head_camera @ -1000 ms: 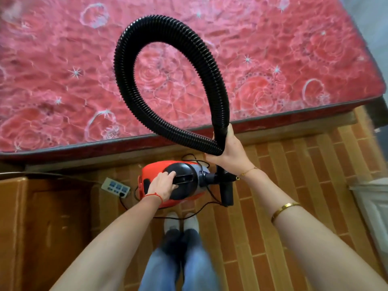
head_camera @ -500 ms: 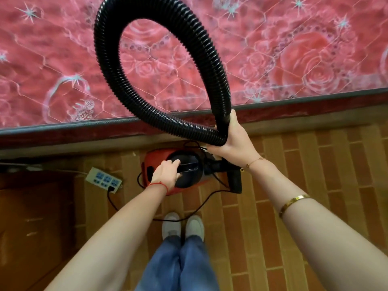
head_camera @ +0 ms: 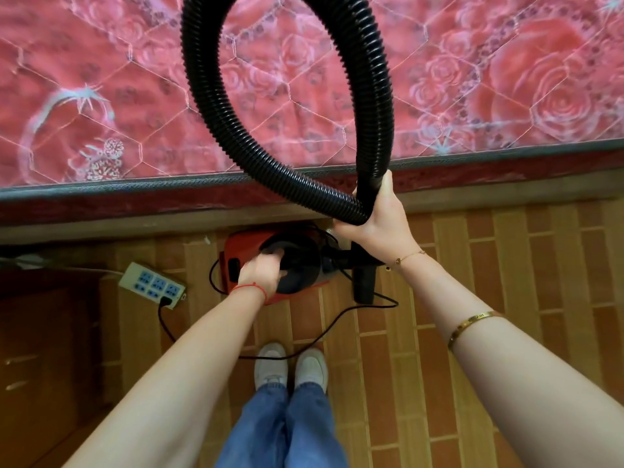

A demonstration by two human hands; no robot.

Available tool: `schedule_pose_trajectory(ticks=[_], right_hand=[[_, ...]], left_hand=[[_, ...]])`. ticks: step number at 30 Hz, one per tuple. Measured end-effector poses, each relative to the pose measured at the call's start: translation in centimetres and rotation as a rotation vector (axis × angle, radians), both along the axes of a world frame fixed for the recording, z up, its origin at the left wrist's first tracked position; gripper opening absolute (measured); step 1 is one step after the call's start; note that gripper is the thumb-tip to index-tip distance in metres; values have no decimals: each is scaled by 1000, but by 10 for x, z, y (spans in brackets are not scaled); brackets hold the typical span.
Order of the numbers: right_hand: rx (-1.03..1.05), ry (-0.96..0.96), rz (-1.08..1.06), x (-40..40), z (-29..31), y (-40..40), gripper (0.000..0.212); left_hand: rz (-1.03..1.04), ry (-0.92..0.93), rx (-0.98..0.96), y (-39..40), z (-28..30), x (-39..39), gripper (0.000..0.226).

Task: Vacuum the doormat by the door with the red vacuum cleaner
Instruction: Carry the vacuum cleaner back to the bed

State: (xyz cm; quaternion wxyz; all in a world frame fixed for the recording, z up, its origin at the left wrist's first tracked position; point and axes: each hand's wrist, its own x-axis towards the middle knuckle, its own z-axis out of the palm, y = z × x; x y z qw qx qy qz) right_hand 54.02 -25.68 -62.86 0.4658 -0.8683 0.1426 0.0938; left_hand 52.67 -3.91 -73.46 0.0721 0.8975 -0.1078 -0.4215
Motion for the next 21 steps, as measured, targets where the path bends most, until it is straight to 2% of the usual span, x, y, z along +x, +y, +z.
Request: schedule_pose_trajectory(ticks=[8, 15, 21], right_hand=[[-23, -53, 23, 17, -18, 16, 70], [-213, -35, 82, 5, -22, 27, 109], [-297, 0, 61, -1, -14, 38, 125]], left_hand=[[-7, 15, 26, 5, -16, -1, 48], [35, -20, -19, 3, -25, -15, 47], [64, -145, -67, 10, -16, -26, 50]])
